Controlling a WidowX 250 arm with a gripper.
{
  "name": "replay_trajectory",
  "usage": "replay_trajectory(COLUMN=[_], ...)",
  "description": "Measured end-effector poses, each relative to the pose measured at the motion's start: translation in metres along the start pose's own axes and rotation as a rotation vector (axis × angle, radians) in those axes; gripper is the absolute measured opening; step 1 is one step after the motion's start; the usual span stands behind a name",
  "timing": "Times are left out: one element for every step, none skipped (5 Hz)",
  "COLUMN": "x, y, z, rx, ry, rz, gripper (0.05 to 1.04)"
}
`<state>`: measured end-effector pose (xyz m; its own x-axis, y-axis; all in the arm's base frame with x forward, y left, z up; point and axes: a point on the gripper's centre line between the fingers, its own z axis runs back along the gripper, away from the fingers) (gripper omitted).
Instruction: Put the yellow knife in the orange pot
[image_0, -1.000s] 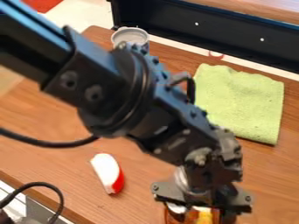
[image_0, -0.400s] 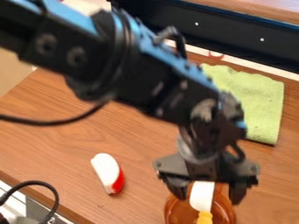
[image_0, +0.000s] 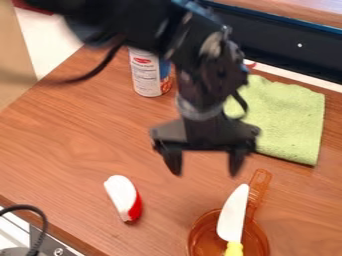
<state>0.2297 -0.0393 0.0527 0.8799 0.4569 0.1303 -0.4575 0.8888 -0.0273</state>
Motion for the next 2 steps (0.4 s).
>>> replay_trajectory(x=[0.035, 0.061], y=[0.033, 0.057], z=[-0.015, -0.015], rx=[0.084, 0.106], ry=[-0.026, -0.049], rz=[0.028, 0.027], gripper=[1.000, 1.000])
